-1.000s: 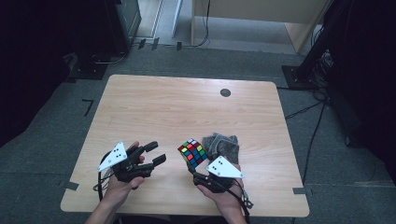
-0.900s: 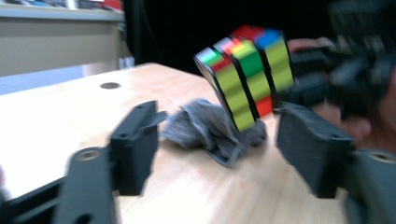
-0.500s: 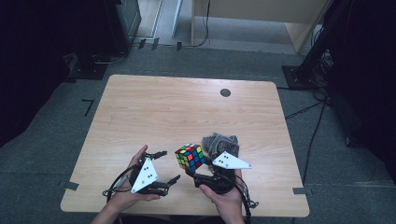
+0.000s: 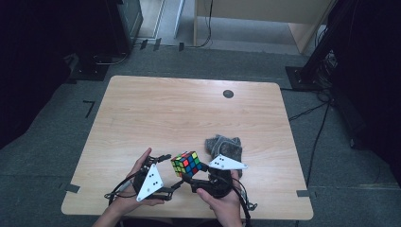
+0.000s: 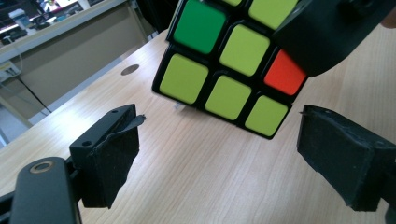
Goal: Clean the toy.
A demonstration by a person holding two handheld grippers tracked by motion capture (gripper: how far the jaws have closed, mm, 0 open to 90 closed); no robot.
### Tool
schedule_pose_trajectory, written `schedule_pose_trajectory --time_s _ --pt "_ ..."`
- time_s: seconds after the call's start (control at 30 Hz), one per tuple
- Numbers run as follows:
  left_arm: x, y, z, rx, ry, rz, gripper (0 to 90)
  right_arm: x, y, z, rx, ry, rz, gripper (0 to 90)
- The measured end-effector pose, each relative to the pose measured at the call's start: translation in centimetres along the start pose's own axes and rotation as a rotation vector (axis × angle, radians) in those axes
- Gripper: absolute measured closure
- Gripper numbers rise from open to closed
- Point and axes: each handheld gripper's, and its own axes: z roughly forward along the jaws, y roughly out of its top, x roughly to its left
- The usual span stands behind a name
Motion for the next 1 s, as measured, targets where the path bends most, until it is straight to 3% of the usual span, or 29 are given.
schedule_pose_trajectory --time_s 0.17,0.3,0.57,0.6,0.77,0.93,1.0 --pt "-0.4 0.0 0.2 0.005 0.007 0.025 13.3 -0.1 -0.1 0.0 0.010 0.021 0.029 34.2" --pt "-0.9 0.0 0.4 0.018 0.044 0.079 13.3 -0.1 0.0 0.2 0.023 0.037 0.038 34.2" --pt "-1.0 0.1 0.5 0.014 0.047 0.092 15.5 -0.2 -0.3 0.8 0.073 0.041 0.057 34.2" --pt "-1.0 0.1 0.4 0.009 0.040 0.093 22.4 -0.2 -0.2 0.8 0.084 0.045 0.063 34.2" --pt "-1.3 0.1 0.3 0.013 0.009 0.102 32.6 -0.3 -0.3 1.1 0.118 0.049 0.076 33.7" --pt "-1.0 0.0 0.3 -0.001 -0.008 0.056 33.6 -0.5 -0.3 1.0 0.104 0.069 0.091 30.0" --pt "-0.2 -0.1 0.0 -0.009 -0.015 0.006 33.8 -1.0 0.1 0.6 0.068 0.085 0.089 24.4"
